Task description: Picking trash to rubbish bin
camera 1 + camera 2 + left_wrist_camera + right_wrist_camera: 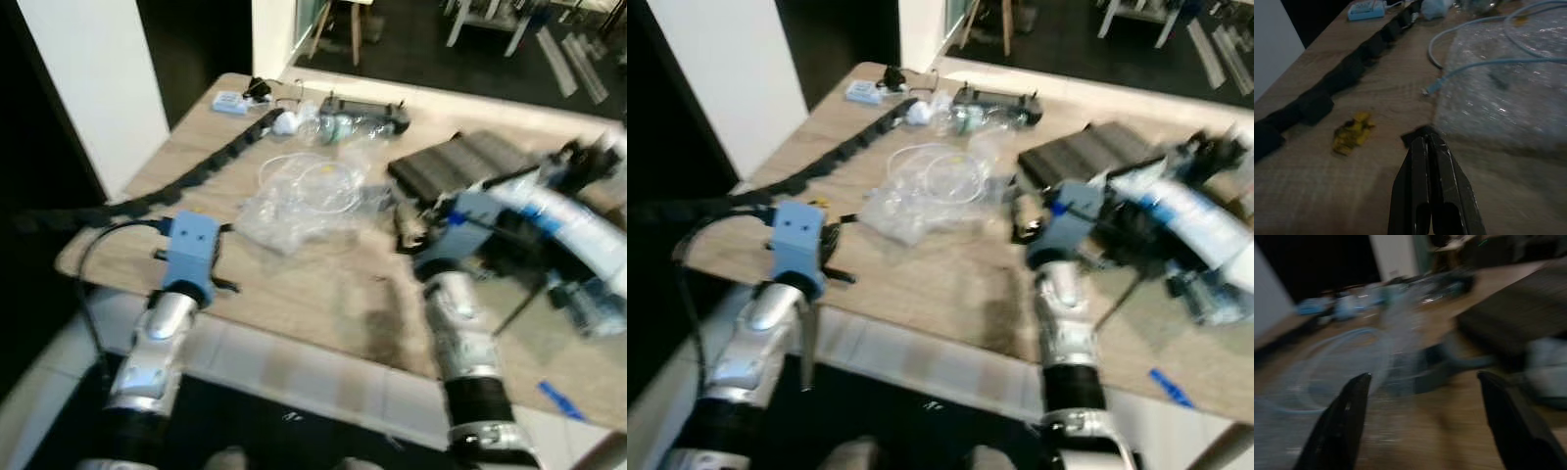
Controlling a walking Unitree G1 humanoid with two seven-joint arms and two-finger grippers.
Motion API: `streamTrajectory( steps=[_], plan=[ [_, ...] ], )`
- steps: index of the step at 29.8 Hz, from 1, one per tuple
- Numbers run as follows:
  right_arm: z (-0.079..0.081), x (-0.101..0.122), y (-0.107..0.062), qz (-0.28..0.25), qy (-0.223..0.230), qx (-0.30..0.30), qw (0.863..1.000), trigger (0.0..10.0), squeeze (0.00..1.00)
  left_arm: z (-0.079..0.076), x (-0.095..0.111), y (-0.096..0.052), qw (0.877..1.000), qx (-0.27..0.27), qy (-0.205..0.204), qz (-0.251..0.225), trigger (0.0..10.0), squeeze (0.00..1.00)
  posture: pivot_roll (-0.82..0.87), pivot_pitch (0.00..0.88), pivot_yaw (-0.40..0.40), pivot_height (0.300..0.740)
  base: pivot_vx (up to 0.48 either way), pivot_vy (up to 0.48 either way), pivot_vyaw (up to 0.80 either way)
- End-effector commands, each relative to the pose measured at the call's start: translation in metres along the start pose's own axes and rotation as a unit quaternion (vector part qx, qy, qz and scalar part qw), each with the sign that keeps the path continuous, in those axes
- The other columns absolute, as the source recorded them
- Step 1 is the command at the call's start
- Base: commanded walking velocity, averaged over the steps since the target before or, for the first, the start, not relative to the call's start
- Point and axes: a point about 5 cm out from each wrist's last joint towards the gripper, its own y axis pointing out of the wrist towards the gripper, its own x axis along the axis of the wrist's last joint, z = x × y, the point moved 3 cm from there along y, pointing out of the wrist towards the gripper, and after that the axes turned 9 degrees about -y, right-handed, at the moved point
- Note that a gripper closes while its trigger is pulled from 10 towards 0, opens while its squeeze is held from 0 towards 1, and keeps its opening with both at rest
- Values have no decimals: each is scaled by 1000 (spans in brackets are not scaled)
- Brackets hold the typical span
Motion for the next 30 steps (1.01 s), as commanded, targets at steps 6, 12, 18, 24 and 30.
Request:
streamTrajectory(
  steps=[6,12,18,24,30],
  plan=[
    [2,-13,-4,47,99,41,993,10000,1000,-1,-2,-2,1000,-5,8,4,10000,0,51,45,-33,740,324,0,0],
    [12,-24,-8,94,162,71,980,10000,1000,0,-1,-3,1000,-6,11,3,10000,0,53,42,-34,740,324,0,0],
    [27,-44,-19,181,202,123,955,10000,839,-1,0,-3,1000,-14,27,2,10000,0,54,45,-34,740,259,0,0],
    [33,-52,-25,207,177,139,952,10000,0,-8,7,-4,999,-36,23,-15,10000,0,59,53,-30,740,0,0,0],
    [34,-56,-27,220,186,134,948,10000,0,-18,16,-5,997,-64,28,-41,10000,0,61,58,-27,740,0,0,0]
  ],
)
